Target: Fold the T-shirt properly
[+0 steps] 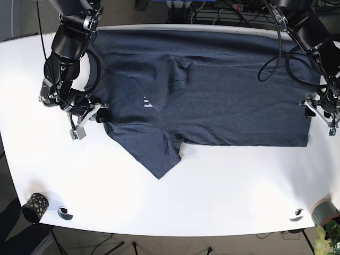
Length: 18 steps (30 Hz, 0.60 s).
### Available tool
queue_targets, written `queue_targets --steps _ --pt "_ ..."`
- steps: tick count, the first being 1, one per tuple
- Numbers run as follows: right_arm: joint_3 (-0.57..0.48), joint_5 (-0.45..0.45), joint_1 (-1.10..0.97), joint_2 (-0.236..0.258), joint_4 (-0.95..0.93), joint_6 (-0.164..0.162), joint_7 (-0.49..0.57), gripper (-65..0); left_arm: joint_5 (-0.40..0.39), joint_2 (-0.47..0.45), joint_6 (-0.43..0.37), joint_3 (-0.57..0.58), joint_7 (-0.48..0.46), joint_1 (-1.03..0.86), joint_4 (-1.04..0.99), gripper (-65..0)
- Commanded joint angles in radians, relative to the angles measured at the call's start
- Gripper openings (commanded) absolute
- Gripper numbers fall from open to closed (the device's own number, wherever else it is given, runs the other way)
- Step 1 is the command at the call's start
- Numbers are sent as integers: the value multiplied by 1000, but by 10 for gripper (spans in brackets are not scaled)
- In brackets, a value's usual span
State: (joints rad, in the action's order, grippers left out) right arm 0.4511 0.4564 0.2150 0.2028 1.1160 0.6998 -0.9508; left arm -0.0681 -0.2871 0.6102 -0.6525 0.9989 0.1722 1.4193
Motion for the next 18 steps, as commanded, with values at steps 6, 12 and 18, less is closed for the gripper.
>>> queue_targets --steps 6,12,18 --pt "-2 -17 13 11 8 -2 -20 -650 -17 -53 -6 1 -27 132 -232 -169" --pt "-2 -17 13 10 8 -2 -20 -650 -19 -91 -5 4 -78 171 -389 -169" --pt "-2 -17 13 10 8 -2 -20 -650 -17 -99 -3 6 -127 181 -493 -167"
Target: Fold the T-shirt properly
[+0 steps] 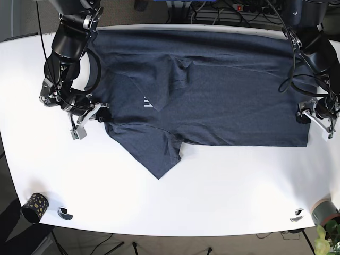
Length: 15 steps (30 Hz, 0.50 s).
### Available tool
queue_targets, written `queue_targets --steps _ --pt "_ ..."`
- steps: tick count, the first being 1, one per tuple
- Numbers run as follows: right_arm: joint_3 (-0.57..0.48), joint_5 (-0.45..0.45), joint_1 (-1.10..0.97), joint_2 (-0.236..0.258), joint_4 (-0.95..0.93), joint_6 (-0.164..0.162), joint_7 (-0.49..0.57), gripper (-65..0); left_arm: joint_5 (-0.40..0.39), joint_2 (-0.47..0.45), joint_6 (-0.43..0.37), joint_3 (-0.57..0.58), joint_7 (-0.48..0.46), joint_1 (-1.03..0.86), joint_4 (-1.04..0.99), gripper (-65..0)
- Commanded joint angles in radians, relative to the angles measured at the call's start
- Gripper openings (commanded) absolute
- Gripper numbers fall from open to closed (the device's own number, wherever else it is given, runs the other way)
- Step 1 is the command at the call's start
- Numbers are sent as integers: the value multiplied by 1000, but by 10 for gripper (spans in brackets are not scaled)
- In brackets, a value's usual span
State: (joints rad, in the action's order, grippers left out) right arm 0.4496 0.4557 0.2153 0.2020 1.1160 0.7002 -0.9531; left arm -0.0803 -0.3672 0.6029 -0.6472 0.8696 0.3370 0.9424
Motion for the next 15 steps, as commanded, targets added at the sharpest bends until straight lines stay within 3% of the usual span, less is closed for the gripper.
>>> queue_targets --steps 1,5,10,15 --pt "-1 -16 13 11 8 -2 -17 -650 -8 -26 5 0 0 17 -33 -167" --pt "-1 -15 13 11 8 -2 -17 -650 -14 -29 18 37 -2 17 -79 -172" --pt "-1 -15 13 9 8 -2 -17 -650 -14 -26 95 76 -3 15 -85 -200" --pt "-1 -15 14 9 8 -2 -17 -650 -14 -23 95 82 -6 15 -87 -451"
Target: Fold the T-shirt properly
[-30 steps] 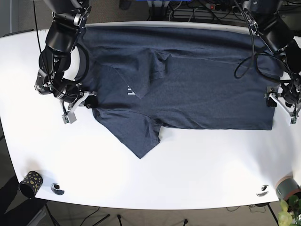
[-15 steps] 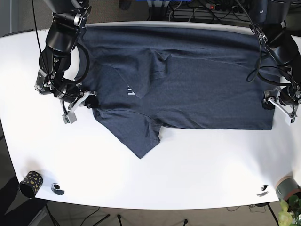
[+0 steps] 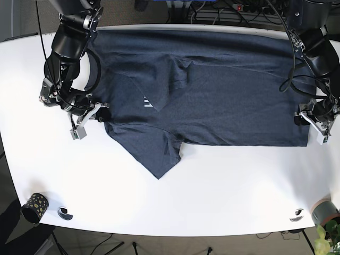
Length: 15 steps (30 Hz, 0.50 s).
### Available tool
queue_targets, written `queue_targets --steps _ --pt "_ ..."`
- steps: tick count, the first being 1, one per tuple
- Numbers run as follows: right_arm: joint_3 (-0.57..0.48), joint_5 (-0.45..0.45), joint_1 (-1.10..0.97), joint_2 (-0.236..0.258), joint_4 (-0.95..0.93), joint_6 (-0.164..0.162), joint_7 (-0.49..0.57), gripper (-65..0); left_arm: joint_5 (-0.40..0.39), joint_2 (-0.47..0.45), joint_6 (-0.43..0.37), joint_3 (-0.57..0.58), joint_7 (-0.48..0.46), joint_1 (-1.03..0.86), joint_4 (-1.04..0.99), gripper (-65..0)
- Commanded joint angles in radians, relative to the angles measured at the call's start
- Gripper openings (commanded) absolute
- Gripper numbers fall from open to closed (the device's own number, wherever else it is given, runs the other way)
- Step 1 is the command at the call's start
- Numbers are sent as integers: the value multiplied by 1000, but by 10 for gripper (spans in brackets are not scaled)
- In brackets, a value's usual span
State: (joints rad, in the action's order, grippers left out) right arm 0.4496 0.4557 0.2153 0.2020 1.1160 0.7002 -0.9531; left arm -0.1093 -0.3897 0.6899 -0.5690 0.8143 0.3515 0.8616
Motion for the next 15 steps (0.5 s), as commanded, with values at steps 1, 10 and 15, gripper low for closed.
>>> queue_targets --steps 1,10,15 --pt "-1 -15 14 9 8 -2 -17 -650 15 -1 8 4 47 1 -6 -501" --pt "-1 -15 13 9 14 -2 -17 -650 24 13 8 -1 -28 -6 -6 -650" --pt "-1 -13 -12 9 98 -2 -20 -650 23 13 8 -3 -28 -7 2 -650"
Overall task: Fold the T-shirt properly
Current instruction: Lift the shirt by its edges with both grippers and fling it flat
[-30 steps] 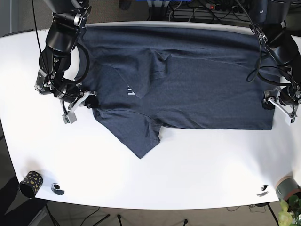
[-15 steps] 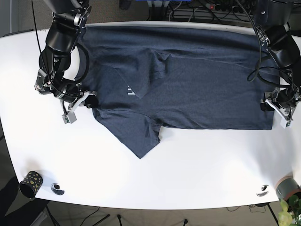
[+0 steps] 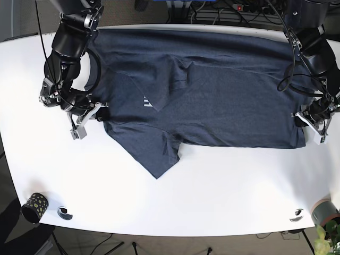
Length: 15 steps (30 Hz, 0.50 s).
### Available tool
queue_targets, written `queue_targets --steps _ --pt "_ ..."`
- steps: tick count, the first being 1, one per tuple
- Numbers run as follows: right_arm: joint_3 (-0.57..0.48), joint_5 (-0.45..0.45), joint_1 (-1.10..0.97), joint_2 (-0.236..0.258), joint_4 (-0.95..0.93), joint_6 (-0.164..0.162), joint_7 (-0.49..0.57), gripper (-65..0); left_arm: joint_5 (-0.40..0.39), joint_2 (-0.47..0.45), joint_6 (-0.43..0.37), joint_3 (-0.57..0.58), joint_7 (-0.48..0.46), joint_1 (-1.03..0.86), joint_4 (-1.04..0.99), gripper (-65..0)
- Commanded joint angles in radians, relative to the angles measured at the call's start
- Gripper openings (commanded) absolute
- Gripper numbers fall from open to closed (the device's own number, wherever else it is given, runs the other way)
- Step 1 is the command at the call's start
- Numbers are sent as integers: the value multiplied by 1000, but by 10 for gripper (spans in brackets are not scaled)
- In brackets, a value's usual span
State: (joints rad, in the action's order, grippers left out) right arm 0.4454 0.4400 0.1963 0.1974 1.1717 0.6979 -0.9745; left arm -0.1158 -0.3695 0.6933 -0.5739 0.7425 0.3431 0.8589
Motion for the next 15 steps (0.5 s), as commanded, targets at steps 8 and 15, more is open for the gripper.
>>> queue_targets --steps 8,15 --pt "3 3 22 14 86 0 -2 -650 31 -1 5 7 56 1 98 -650" --pt "2 -2 139 27 81 0 -13 -650 31 27 5 65 101 57 224 -650"
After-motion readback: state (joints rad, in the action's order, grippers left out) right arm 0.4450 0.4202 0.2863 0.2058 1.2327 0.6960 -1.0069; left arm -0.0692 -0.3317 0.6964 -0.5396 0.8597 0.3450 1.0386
